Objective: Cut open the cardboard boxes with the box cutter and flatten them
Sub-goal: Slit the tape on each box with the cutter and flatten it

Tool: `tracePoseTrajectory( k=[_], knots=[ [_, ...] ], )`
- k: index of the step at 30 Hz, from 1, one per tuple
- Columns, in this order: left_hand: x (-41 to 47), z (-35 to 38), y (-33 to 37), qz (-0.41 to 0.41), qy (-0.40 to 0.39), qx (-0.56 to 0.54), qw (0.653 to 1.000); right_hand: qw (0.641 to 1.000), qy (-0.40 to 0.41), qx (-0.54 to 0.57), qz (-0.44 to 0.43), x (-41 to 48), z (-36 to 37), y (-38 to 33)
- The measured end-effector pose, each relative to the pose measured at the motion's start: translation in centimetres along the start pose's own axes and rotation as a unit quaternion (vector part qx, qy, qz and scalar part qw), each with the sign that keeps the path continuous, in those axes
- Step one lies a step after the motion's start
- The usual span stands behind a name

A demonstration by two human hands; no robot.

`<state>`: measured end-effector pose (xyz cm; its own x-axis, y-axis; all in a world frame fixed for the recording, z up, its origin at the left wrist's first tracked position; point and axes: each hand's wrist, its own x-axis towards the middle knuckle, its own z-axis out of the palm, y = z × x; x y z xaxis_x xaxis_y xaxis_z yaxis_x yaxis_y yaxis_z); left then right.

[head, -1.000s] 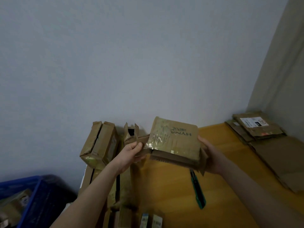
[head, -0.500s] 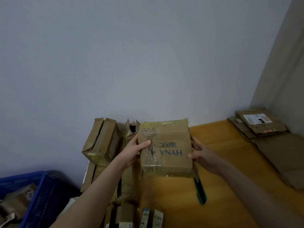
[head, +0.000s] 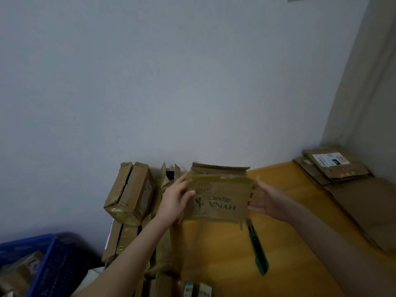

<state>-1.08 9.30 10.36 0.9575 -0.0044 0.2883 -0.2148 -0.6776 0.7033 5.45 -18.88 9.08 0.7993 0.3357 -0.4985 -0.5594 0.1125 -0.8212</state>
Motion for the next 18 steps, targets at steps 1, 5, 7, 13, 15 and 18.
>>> tracePoseTrajectory(
  k=[1, 5, 7, 13, 15, 18],
  knots=[
    [-0.1, 0.1, 0.1, 0.045, 0.006, 0.057, 0.997, 1.0, 0.023, -0.004, 0.009, 0.1, 0.1, 0.1],
    [-0.6, 0.6, 0.8, 0.198, 0.039, 0.183, 0.962, 0.995, 0.052, -0.087, 0.017, -0.5, 0.6, -0.2],
    [-0.8, 1.0, 0.7, 0.218, 0.019, 0.206, 0.954, 0.985, 0.061, -0.158, 0.02, -0.7, 0.9, -0.1],
    [-1.2, 2.0, 0.6, 0.26, -0.007, 0.216, 0.941, 0.939, 0.136, -0.315, -0.011, 0.5, 2.2, 1.2],
    [-1.2, 1.8, 0.6, 0.242, -0.021, 0.191, 0.951, 0.945, 0.136, -0.295, -0.019, 0.9, 2.0, 1.7],
    [-1.1, 0.8, 0.8, 0.065, -0.09, 0.085, 0.99, 0.974, 0.133, -0.18, -0.029, 1.1, 1.7, 2.1]
  ],
)
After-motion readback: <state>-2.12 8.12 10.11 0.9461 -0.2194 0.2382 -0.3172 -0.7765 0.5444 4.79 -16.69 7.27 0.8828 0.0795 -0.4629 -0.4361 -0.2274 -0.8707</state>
